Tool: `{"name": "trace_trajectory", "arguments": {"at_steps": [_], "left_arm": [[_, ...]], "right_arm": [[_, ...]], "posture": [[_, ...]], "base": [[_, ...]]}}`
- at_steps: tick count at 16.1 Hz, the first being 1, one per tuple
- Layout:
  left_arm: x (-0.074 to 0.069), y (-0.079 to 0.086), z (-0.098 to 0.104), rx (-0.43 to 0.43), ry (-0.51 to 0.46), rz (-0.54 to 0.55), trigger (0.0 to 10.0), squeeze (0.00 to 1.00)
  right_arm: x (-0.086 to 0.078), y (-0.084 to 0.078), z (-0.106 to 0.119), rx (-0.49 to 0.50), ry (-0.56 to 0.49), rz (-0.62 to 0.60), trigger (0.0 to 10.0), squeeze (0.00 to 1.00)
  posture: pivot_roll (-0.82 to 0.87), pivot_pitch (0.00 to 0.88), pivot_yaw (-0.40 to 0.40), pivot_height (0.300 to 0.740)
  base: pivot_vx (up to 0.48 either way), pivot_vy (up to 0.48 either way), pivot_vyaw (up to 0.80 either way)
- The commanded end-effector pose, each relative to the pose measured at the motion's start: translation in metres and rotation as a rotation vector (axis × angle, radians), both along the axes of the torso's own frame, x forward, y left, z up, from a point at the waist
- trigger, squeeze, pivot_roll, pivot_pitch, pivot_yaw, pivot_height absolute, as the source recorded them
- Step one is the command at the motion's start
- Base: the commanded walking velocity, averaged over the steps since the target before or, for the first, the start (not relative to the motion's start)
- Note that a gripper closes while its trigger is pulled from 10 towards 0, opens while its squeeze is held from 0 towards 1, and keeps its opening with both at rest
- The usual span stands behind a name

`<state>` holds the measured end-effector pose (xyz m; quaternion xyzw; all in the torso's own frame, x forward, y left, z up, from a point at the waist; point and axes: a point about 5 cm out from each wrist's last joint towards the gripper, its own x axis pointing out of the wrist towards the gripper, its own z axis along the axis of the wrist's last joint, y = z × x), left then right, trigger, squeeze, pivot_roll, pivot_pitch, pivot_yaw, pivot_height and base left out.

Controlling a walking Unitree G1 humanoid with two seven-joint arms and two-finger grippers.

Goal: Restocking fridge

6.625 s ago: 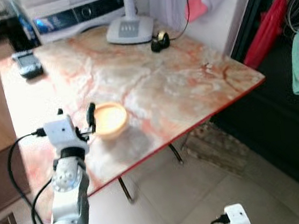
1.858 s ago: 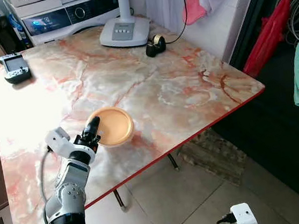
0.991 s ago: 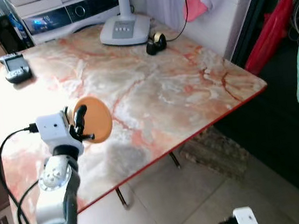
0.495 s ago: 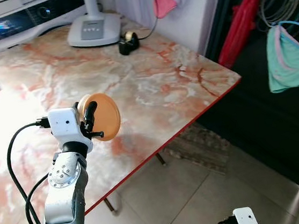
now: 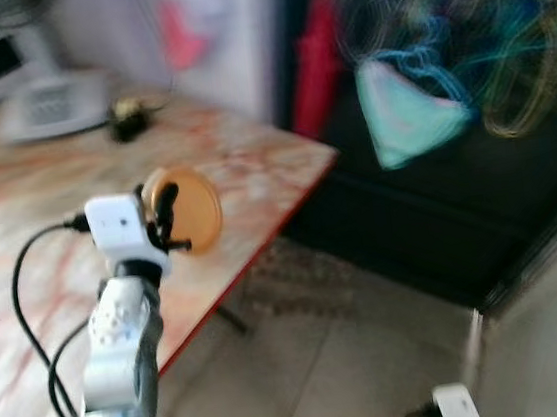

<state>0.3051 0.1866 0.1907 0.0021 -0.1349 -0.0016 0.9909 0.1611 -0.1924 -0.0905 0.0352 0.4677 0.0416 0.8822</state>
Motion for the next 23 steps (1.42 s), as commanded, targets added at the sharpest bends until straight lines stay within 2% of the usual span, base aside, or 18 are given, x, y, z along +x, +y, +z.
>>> {"name": "trace_trajectory", "arguments": {"at_steps": [1,6,12,16,23], "left_arm": [[0.001,-0.002,0.003,0.013,-0.017,0.002,10.0,0.0],[0.002,0.0,0.002,-0.032,-0.012,0.021,10.0,0.0],[0.004,-0.002,0.002,-0.057,-0.015,0.015,10.0,0.0],[0.003,-0.012,-0.006,-0.059,0.03,-0.067,10.0,0.0],[0.003,-0.018,-0.01,-0.058,0.048,-0.111,10.0,0.0]], "right_arm": [[-0.003,-0.001,-0.001,0.001,0.017,0.002,10.0,0.0],[-0.001,-0.001,0.0,0.005,0.017,0.021,10.0,0.0],[0.0,-0.002,0.0,-0.012,0.02,0.034,10.0,0.0],[0.001,-0.003,0.0,-0.019,0.02,0.029,10.0,0.0],[0.002,-0.003,0.001,-0.017,0.019,0.026,10.0,0.0]], "posture": [[-0.04,0.063,-0.017,0.74],[-0.04,0.074,-0.026,0.74],[-0.04,0.088,-0.031,0.74],[-0.04,0.088,-0.031,0.74],[-0.04,0.089,-0.03,0.74]], "base": [[0.0,0.0,-0.8],[0.0,0.0,-0.8],[0.0,0.453,0.0],[0.0,0.0,-0.79],[0.0,0.0,-0.79]]}}
